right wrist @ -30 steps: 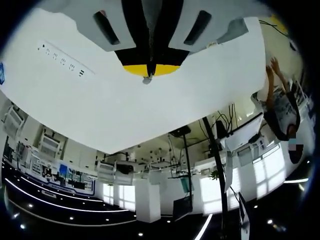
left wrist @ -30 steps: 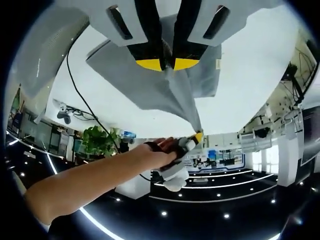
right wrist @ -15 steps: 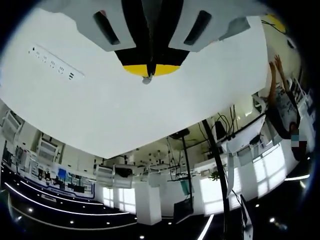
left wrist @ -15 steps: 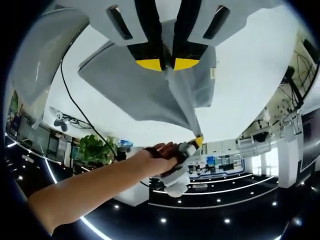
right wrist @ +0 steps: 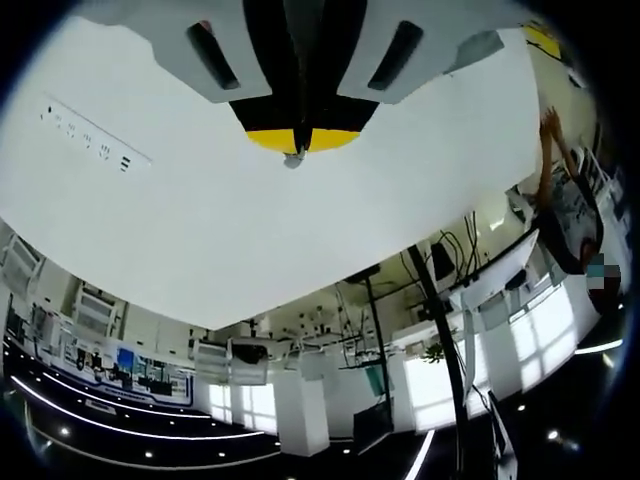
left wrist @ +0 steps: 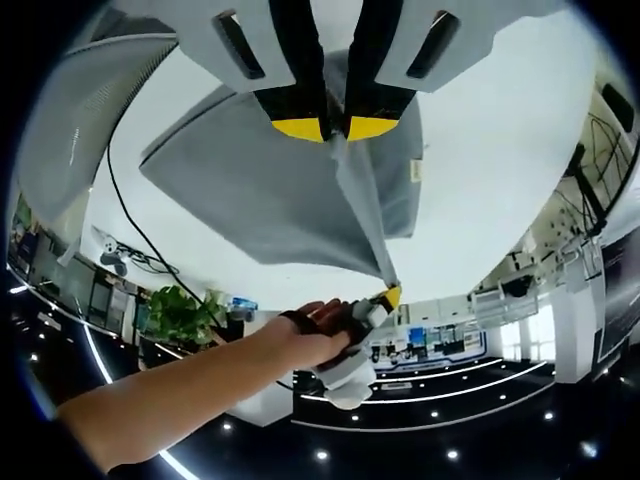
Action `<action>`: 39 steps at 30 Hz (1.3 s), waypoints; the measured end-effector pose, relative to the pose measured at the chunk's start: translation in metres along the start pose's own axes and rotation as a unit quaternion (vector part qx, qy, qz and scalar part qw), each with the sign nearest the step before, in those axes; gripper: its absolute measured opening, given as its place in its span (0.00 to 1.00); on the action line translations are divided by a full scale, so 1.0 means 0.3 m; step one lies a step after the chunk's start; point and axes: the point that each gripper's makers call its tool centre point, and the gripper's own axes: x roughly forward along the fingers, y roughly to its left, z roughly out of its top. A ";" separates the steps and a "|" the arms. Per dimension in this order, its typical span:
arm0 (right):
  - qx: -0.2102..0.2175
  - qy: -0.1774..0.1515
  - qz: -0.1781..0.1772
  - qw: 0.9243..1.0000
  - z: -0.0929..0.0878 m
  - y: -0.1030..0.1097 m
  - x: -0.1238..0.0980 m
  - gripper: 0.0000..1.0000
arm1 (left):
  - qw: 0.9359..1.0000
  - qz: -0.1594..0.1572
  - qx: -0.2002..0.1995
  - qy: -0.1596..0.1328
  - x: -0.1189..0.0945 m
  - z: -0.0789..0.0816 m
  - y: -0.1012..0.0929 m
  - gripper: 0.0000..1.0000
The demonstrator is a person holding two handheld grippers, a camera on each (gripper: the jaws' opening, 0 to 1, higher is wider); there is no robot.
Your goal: Fold the towel on the table until its edges align and the towel forms a compact rectangular stack.
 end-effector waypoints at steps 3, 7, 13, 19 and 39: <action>0.001 0.003 -0.001 1.000 -0.014 0.009 0.012 0.00 | 1.000 0.000 -0.004 0.005 0.013 -0.025 0.012 0.06; 0.004 0.003 -0.005 1.000 -0.025 0.015 0.027 0.00 | 1.000 0.001 -0.007 0.012 0.023 -0.047 0.027 0.06; 0.007 0.008 -0.005 1.000 -0.043 0.027 0.055 0.00 | 1.000 0.001 -0.006 0.026 0.037 -0.082 0.041 0.06; 0.016 0.009 -0.009 1.000 -0.060 0.021 0.075 0.00 | 0.999 -0.004 0.001 0.033 0.052 -0.108 0.048 0.06; 0.034 0.021 -0.022 0.999 -0.113 0.020 0.160 0.00 | 0.998 -0.005 0.023 0.064 0.075 -0.202 0.072 0.07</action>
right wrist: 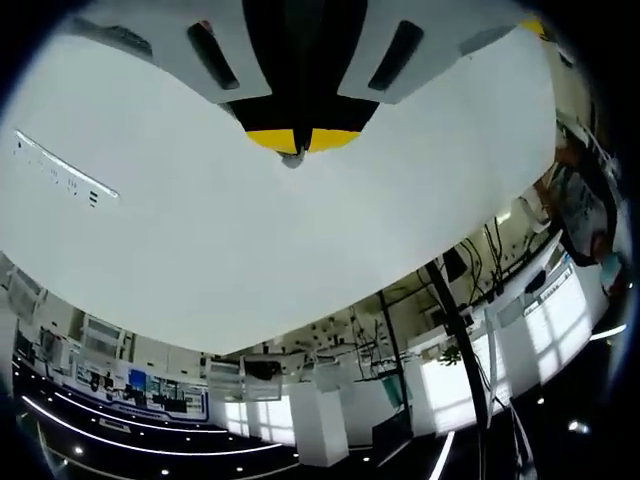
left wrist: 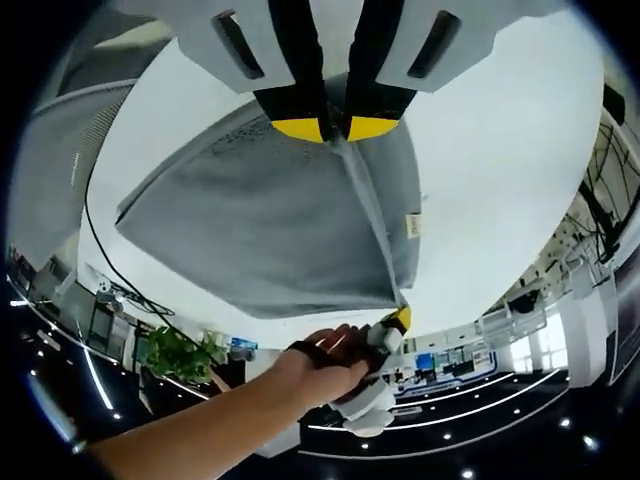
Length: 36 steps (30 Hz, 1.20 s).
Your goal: Fold the towel on the table until its edges align and the towel forms a compact rectangular stack.
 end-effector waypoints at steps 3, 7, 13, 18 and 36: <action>0.000 0.002 -0.002 1.000 -0.005 0.000 0.005 0.00 | 1.000 -0.001 -0.002 0.003 0.002 -0.004 0.004 0.07; -0.004 0.004 -0.006 1.000 -0.012 -0.001 0.010 0.00 | 1.000 0.001 0.026 0.009 -0.001 -0.002 -0.002 0.09; -0.011 0.004 -0.007 1.000 -0.017 0.004 0.017 0.00 | 1.000 0.004 0.006 0.011 -0.008 -0.019 0.014 0.16; -0.008 -0.003 0.004 1.000 -0.016 0.023 0.024 0.01 | 1.000 0.013 0.007 0.012 -0.026 -0.017 0.022 0.21; -0.025 -0.007 0.029 0.999 -0.017 0.051 0.022 0.09 | 0.999 -0.023 0.044 -0.017 -0.018 0.048 -0.052 0.24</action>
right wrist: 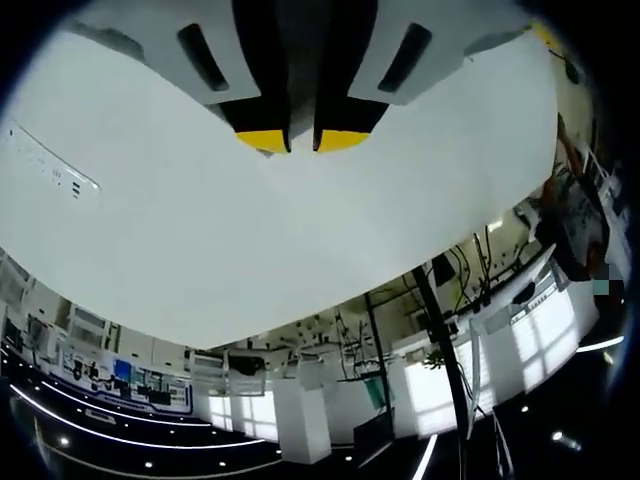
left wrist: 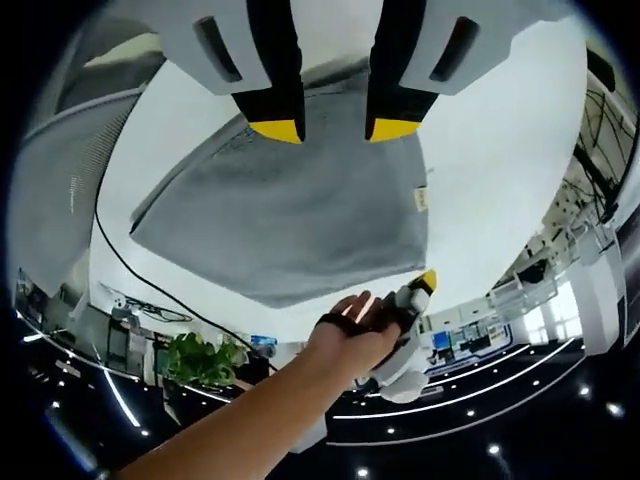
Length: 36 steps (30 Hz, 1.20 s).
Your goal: Fold the towel on the table until its edges align and the towel forms a compact rectangular stack.
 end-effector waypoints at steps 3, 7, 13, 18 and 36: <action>-0.003 0.000 -0.002 1.000 -0.007 -0.008 -0.006 0.11 | 1.000 -0.003 -0.005 0.026 0.013 -0.048 -0.001 0.24; 0.003 0.008 0.007 1.000 -0.032 -0.009 -0.008 0.15 | 0.998 0.001 -0.009 0.056 0.010 -0.113 0.012 0.24; 0.016 0.029 0.011 0.999 -0.074 -0.016 -0.010 0.15 | 0.998 0.001 -0.028 0.052 0.011 -0.101 0.015 0.24; 0.027 0.028 0.018 0.999 -0.072 -0.034 0.004 0.26 | 0.998 0.005 -0.025 0.055 -0.001 -0.092 0.006 0.25; 0.026 -0.004 0.028 0.999 0.003 -0.065 -0.118 0.54 | 1.000 0.012 -0.015 0.020 -0.010 0.069 -0.021 0.28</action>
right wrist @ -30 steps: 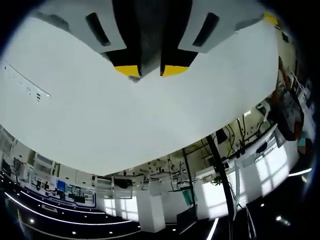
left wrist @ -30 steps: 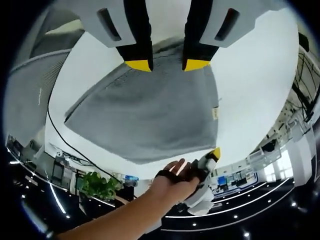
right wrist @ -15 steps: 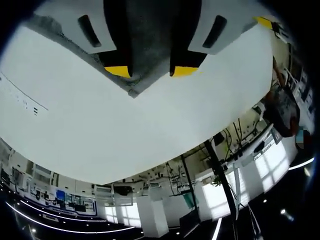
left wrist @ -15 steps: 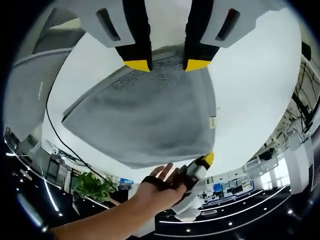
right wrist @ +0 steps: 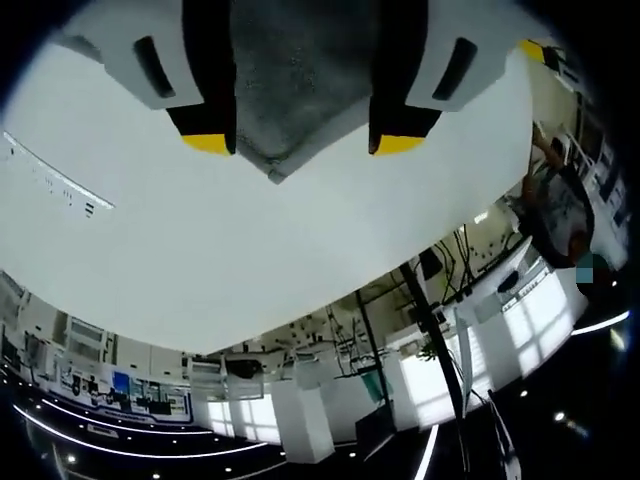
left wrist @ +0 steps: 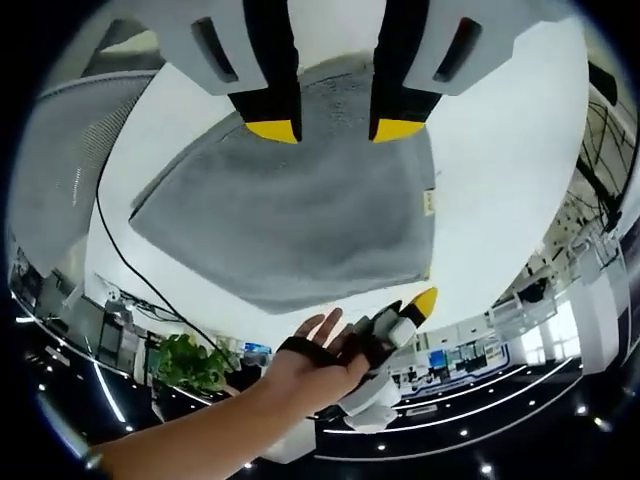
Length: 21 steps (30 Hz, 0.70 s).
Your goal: Fold the towel on the table until its edges align and the towel forms a compact rectangular stack.
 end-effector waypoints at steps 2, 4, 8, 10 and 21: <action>0.001 -0.006 -0.002 1.000 0.018 -0.008 -0.024 0.55 | 1.000 0.000 0.000 -0.005 -0.001 0.026 -0.005 0.28; 0.002 -0.011 -0.002 1.000 0.033 -0.017 -0.045 0.56 | 1.000 -0.001 0.005 -0.008 -0.002 0.050 -0.017 0.28; 0.002 -0.019 0.000 1.000 0.057 -0.023 -0.089 0.60 | 1.000 -0.003 0.012 -0.012 -0.002 0.082 -0.047 0.30; 0.001 -0.025 -0.001 1.000 0.071 -0.027 -0.113 0.61 | 1.000 -0.005 0.013 -0.014 -0.002 0.099 -0.065 0.31; -0.015 -0.047 0.001 0.999 0.123 -0.030 -0.226 0.69 | 1.000 -0.010 0.009 -0.025 -0.007 0.177 -0.131 0.38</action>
